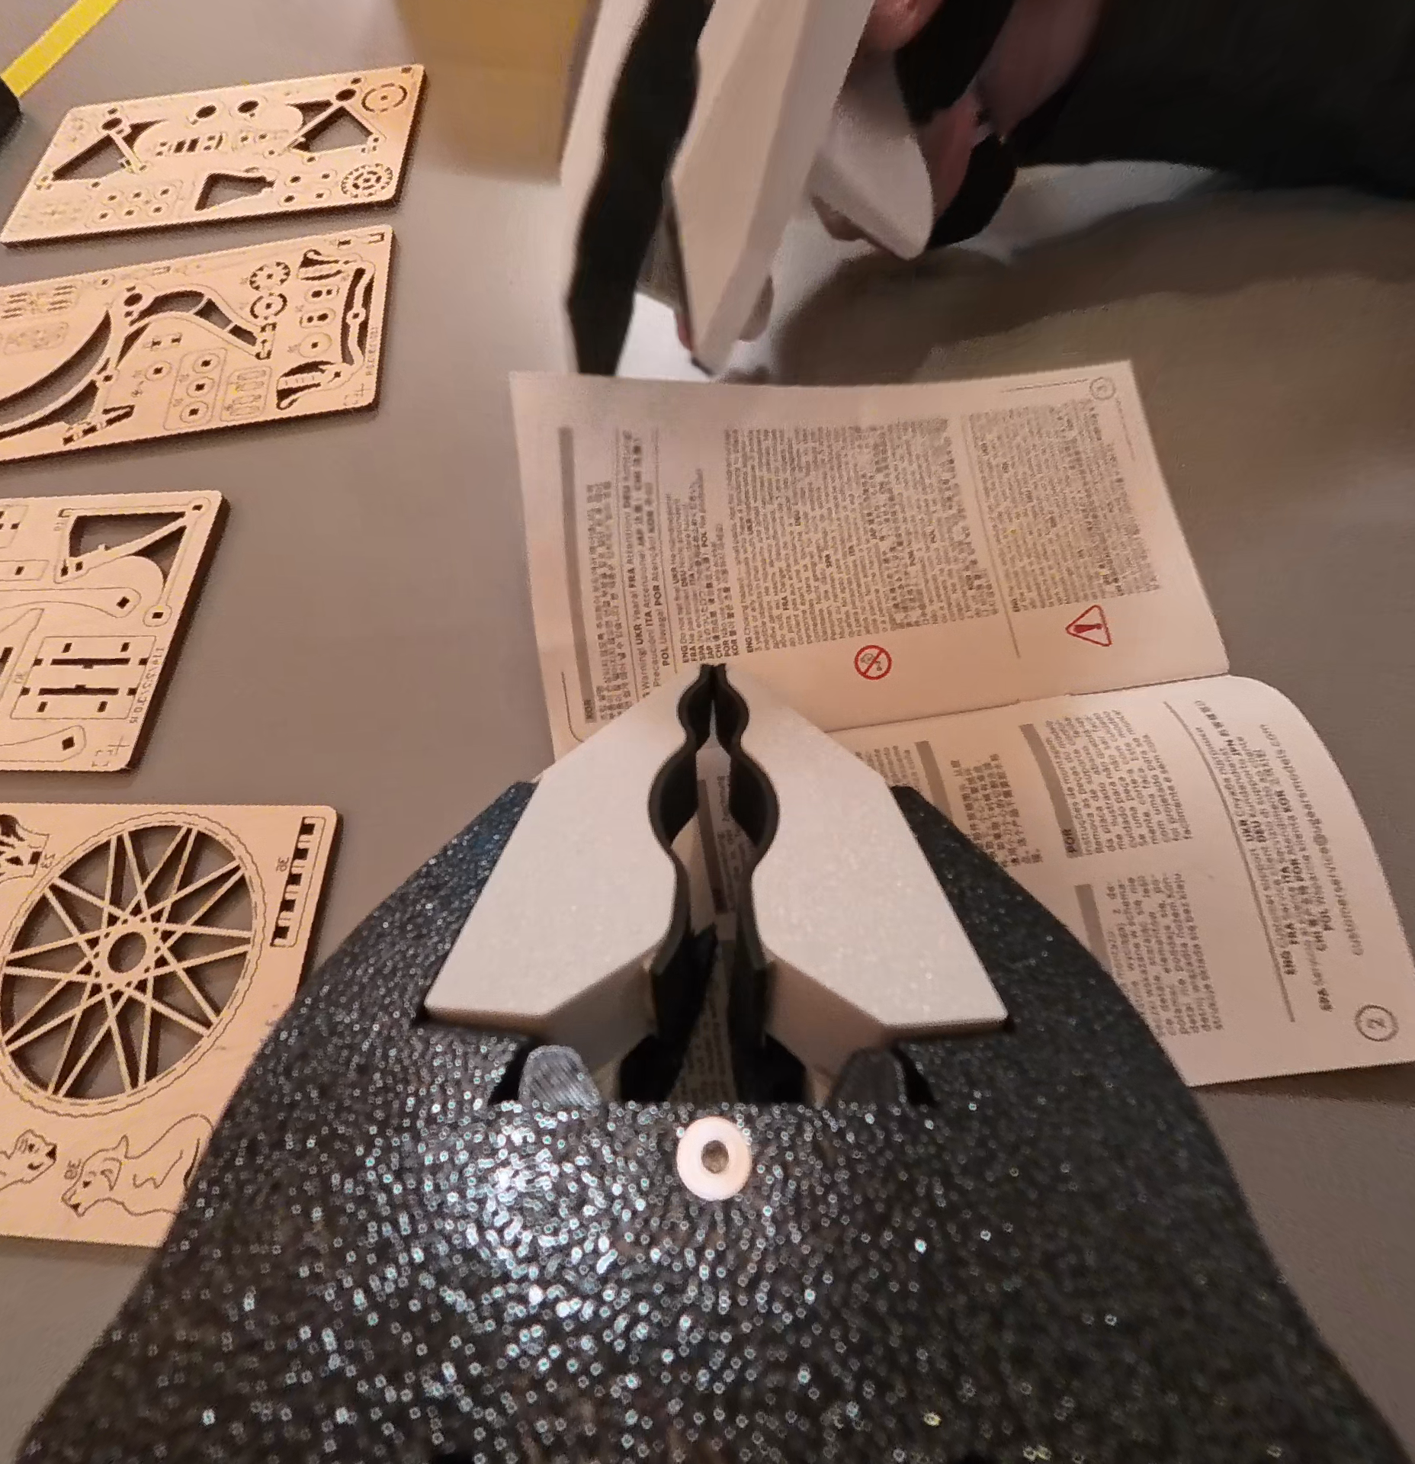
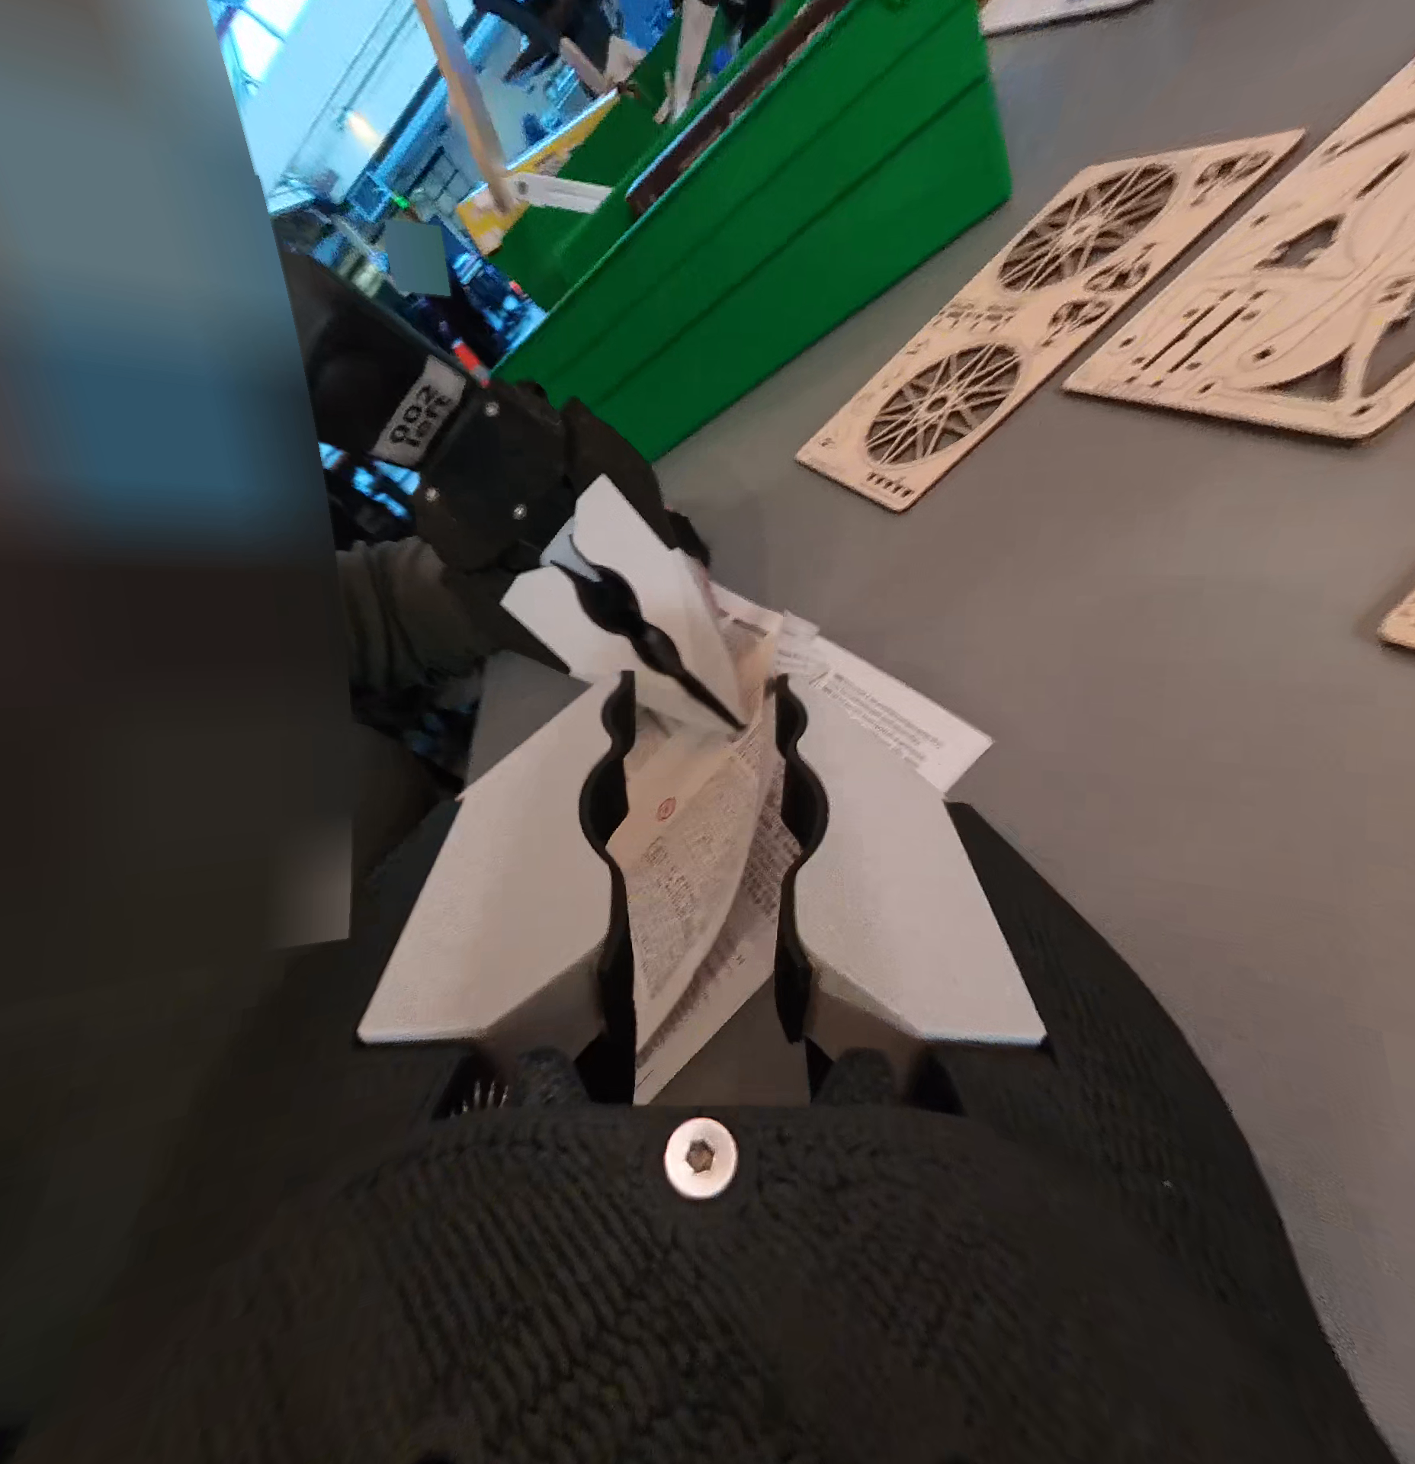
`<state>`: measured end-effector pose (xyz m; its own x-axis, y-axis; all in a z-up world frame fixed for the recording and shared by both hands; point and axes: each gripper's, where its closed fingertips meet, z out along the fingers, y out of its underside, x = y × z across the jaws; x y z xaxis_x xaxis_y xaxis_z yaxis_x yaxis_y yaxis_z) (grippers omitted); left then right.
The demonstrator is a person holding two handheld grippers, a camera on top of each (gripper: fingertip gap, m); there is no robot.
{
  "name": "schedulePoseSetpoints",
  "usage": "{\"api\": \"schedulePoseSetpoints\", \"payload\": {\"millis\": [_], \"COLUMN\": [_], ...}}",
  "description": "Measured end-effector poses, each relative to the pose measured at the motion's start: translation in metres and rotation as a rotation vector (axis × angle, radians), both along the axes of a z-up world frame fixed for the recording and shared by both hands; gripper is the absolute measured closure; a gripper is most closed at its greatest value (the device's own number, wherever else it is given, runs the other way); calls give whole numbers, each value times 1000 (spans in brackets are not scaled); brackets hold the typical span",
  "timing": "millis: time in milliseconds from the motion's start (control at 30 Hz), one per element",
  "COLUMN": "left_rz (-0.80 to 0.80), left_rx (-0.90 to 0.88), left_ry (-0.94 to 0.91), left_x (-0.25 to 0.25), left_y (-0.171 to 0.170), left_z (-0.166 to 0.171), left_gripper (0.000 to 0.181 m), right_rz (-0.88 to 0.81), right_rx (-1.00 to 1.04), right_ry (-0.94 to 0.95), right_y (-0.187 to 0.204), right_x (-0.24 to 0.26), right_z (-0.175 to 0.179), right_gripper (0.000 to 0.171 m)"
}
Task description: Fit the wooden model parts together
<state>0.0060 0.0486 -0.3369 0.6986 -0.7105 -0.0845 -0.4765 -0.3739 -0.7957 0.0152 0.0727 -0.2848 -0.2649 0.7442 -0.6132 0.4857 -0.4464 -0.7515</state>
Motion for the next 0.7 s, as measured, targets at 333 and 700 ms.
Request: {"api": "schedulePoseSetpoints", "payload": {"millis": [333, 700], "left_rz": [2, 12], "left_rx": [2, -135], "left_ry": [1, -222], "left_x": [0, -9], "left_y": [0, -12], "left_z": [0, 13], "left_gripper": [181, 179], "right_rz": [164, 367], "right_rx": [54, 218], "right_ry": [-78, -61], "right_y": [-31, -76], "right_x": [8, 16], "right_z": [-16, -24], "right_gripper": [139, 136]}}
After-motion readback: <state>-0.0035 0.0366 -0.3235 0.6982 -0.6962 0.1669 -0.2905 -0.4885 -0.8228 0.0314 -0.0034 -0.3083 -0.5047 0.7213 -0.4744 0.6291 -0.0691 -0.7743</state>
